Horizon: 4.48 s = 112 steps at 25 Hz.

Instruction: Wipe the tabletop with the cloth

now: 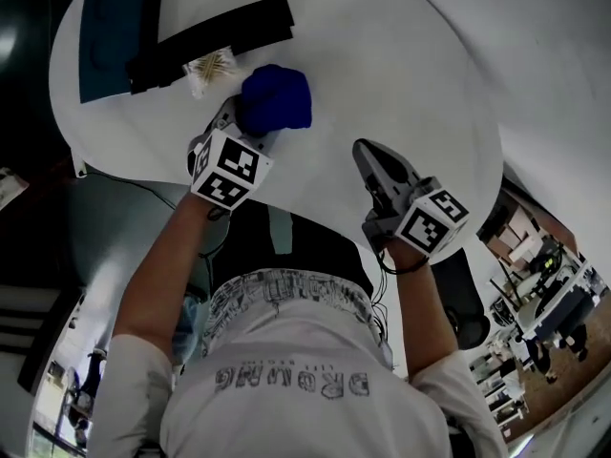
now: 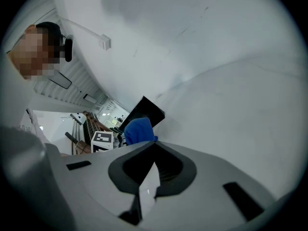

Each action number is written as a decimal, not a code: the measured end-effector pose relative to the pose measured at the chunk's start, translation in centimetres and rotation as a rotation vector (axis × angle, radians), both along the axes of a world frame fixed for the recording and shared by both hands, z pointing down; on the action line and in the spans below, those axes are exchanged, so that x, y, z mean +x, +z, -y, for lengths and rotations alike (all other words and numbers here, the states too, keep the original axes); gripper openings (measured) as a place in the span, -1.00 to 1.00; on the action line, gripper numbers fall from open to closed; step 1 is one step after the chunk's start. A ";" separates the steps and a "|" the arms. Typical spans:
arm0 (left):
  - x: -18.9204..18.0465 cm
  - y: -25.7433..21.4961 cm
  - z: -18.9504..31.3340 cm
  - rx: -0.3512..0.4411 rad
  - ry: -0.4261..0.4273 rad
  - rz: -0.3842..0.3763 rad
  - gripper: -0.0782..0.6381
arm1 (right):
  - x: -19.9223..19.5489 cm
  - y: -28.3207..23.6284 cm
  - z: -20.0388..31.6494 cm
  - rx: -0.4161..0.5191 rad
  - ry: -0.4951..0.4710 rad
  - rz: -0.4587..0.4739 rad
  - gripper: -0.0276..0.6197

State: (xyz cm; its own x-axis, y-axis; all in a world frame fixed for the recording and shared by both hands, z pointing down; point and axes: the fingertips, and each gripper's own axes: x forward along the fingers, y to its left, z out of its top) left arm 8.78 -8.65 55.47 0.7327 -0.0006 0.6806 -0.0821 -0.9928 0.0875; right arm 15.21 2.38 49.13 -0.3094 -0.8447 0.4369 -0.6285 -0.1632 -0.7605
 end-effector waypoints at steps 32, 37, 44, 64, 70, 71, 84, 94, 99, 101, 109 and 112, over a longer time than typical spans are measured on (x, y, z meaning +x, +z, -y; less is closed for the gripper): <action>-1.2 -3.4 -0.1 0.018 -0.048 -0.064 -0.35 | -0.6 -1.9 0.2 0.049 -0.034 -0.017 -0.90; -6.4 -4.3 2.2 0.033 -0.155 -0.069 -0.35 | -4.1 -2.3 3.4 0.061 -0.139 -0.023 -0.90; -14.6 -4.8 4.5 0.036 -0.256 -0.068 -0.35 | -10.8 -3.1 7.4 0.071 -0.242 -0.026 -0.89; -29.6 0.5 6.9 -0.045 -0.379 0.017 -0.35 | -22.9 -2.5 13.0 0.037 -0.377 -0.039 -0.90; -28.9 0.7 6.8 -0.044 -0.360 0.019 -0.35 | -22.1 -2.5 12.7 0.032 -0.348 -0.039 -0.90; -28.7 0.8 6.8 -0.043 -0.354 0.021 -0.35 | -21.8 -2.5 12.6 0.032 -0.342 -0.038 -0.90; -20.0 0.5 3.4 -0.045 -0.226 0.036 -0.35 | -14.7 -2.5 8.8 0.038 -0.232 -0.027 -0.90; -11.1 0.5 0.5 -0.045 -0.109 0.027 -0.35 | -7.4 -1.9 4.8 0.034 -0.112 -0.015 -0.90; -7.6 0.4 -0.5 -0.037 -0.064 0.022 -0.35 | -4.6 -1.5 2.6 0.028 -0.064 -0.007 -0.90; -6.2 0.3 -0.9 -0.033 -0.047 0.020 -0.35 | -3.4 -1.4 1.8 0.029 -0.045 -0.003 -0.90; -0.6 0.1 -3.1 -0.026 0.027 0.014 -0.35 | 1.0 -1.2 -1.3 0.032 0.037 0.000 -0.90; 1.3 0.1 -4.0 -0.027 0.058 0.013 -0.35 | 2.2 -1.2 -2.3 0.034 0.064 0.001 -0.90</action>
State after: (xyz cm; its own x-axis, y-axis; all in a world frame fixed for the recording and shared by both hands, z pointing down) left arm 10.07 -4.61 55.58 0.7217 0.0603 0.6895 -0.0254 -0.9932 0.1134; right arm 17.45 4.72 47.90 -0.2546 -0.8769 0.4077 -0.6168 -0.1774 -0.7669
